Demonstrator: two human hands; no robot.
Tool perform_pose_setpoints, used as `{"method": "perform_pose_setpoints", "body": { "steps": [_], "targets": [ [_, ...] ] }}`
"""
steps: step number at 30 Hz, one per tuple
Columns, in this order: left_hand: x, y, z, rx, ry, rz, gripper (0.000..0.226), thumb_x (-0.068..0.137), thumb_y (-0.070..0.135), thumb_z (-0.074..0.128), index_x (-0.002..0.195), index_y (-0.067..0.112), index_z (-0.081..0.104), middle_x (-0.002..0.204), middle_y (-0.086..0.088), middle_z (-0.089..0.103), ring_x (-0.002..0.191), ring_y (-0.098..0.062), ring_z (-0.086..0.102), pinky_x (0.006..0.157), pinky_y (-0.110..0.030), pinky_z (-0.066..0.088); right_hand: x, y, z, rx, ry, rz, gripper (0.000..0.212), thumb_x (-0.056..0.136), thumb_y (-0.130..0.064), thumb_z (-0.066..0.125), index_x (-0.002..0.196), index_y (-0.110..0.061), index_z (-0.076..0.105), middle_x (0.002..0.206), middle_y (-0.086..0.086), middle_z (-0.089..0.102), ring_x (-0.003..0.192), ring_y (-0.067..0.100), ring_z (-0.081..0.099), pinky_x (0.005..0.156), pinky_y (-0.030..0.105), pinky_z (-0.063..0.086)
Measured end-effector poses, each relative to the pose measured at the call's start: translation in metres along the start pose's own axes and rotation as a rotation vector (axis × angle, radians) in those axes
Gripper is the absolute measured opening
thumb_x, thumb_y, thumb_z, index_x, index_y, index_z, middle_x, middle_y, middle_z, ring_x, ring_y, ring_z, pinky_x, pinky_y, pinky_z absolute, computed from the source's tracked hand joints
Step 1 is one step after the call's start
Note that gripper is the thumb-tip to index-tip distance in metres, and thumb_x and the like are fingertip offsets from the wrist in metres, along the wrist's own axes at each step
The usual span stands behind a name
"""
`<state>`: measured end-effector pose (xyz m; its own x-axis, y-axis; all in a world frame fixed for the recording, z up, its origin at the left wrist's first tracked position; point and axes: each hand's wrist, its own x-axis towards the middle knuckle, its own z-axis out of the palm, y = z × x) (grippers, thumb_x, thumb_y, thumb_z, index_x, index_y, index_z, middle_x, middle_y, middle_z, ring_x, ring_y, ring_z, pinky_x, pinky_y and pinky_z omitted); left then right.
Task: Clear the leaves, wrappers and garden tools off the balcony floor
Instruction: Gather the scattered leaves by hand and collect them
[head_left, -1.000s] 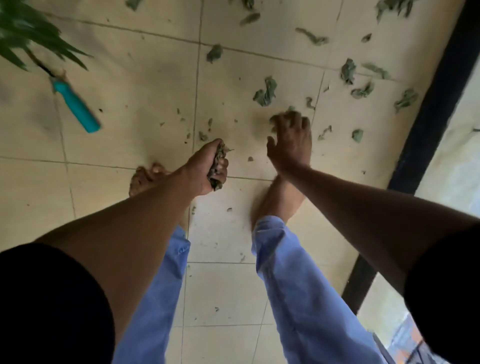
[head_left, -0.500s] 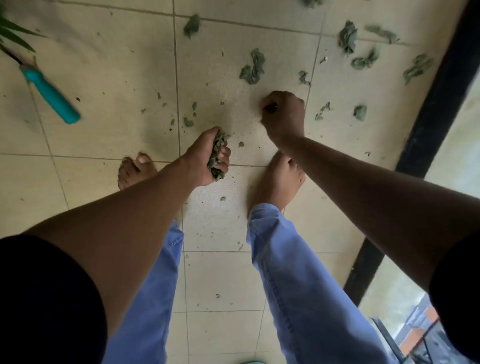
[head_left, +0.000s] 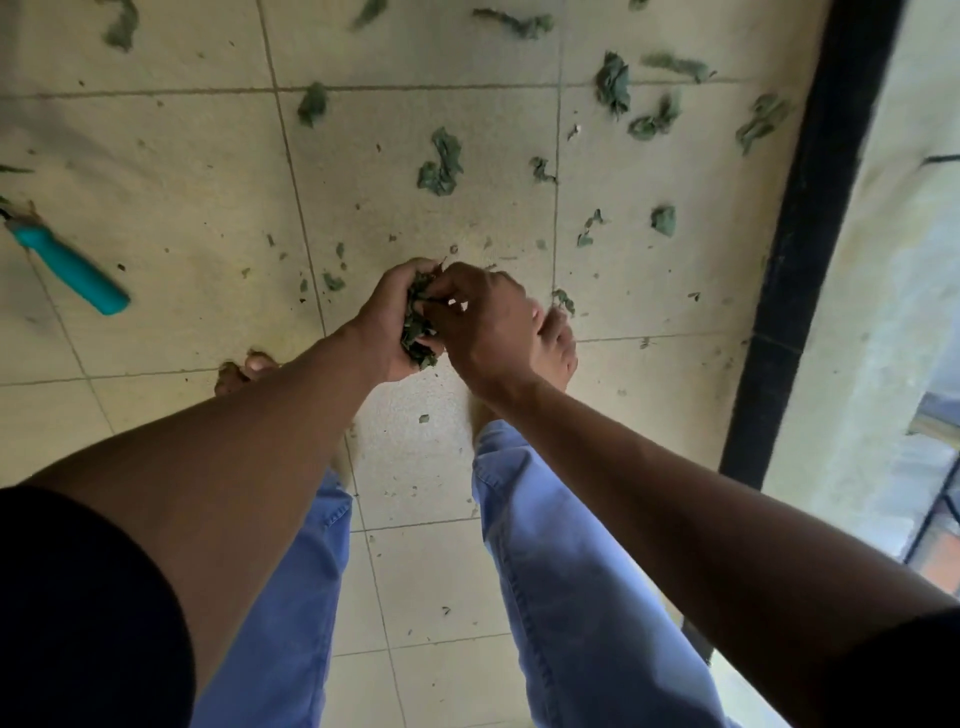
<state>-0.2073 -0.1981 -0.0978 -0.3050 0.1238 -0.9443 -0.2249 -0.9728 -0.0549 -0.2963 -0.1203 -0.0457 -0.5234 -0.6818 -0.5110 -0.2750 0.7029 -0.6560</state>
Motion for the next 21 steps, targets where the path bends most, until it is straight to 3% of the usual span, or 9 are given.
{"method": "perform_pose_setpoints", "body": {
  "steps": [2,5,7,9,12,14,18,21],
  "targets": [
    [0.000,0.001,0.004,0.047,0.001,0.011,0.039,0.096,0.041,0.059,0.060,0.024,0.061,0.058,0.008,0.051,0.048,-0.007,0.047,0.044,-0.020,0.026,-0.001,0.003,-0.002,-0.089,0.008,-0.082,0.011,0.086,-0.012,0.070,0.084,-0.019,0.078,0.082,-0.006,0.075,0.075,0.014,0.059,0.075,0.026,0.041],
    [0.003,0.002,0.010,0.119,0.031,0.013,0.030,0.095,0.037,0.059,0.069,0.024,0.060,0.066,0.006,0.054,0.060,-0.009,0.050,0.053,-0.022,0.032,0.000,0.009,-0.009,-0.257,-0.085,-0.165,0.016,0.094,-0.017,0.059,0.093,-0.015,0.076,0.095,0.000,0.072,0.087,0.022,0.056,0.080,0.036,0.045],
    [0.004,0.005,0.015,0.151,0.073,0.009,0.027,0.094,0.033,0.059,0.068,0.024,0.058,0.067,0.006,0.053,0.060,-0.009,0.050,0.054,-0.022,0.034,-0.003,0.011,-0.017,-0.225,-0.125,-0.245,0.020,0.095,-0.015,0.055,0.095,-0.012,0.074,0.097,0.002,0.073,0.089,0.023,0.060,0.086,0.039,0.047],
    [0.004,0.009,0.018,0.128,0.079,0.002,0.027,0.093,0.028,0.060,0.067,0.023,0.056,0.066,0.005,0.051,0.056,-0.008,0.048,0.052,-0.020,0.030,-0.007,0.017,-0.027,-0.117,-0.062,-0.264,0.022,0.093,-0.014,0.054,0.101,-0.012,0.075,0.102,0.003,0.073,0.093,0.020,0.064,0.087,0.034,0.048],
    [0.005,0.013,0.021,0.094,0.075,-0.045,0.028,0.094,0.024,0.060,0.068,0.022,0.049,0.058,0.006,0.051,0.043,-0.004,0.045,0.036,-0.015,0.025,-0.005,0.046,-0.043,-0.089,0.094,-0.074,0.024,0.090,-0.012,0.057,0.108,-0.015,0.072,0.111,0.003,0.069,0.098,0.020,0.064,0.083,0.031,0.049],
    [0.008,0.013,0.021,0.131,0.067,-0.067,0.030,0.095,0.023,0.059,0.068,0.023,0.045,0.057,0.006,0.049,0.041,-0.004,0.043,0.032,-0.015,0.025,0.003,0.075,-0.050,-0.244,0.133,0.068,0.026,0.089,-0.014,0.061,0.113,-0.014,0.067,0.116,0.008,0.063,0.103,0.027,0.060,0.081,0.034,0.049],
    [0.015,0.012,0.017,0.210,0.068,-0.086,0.030,0.096,0.024,0.057,0.069,0.024,0.043,0.056,0.006,0.048,0.040,-0.004,0.042,0.032,-0.016,0.024,0.013,0.120,-0.048,-0.462,-0.005,0.317,0.043,0.087,-0.032,0.071,0.122,-0.014,0.053,0.122,0.015,0.052,0.103,0.033,0.054,0.077,0.041,0.051],
    [0.019,0.010,0.013,0.242,0.072,-0.097,0.030,0.096,0.024,0.056,0.070,0.024,0.042,0.056,0.006,0.047,0.040,-0.004,0.041,0.032,-0.016,0.023,0.017,0.130,-0.037,-0.414,0.000,0.335,0.037,0.089,-0.025,0.068,0.120,-0.013,0.052,0.120,0.015,0.050,0.099,0.032,0.053,0.073,0.037,0.045]
  ]
}}
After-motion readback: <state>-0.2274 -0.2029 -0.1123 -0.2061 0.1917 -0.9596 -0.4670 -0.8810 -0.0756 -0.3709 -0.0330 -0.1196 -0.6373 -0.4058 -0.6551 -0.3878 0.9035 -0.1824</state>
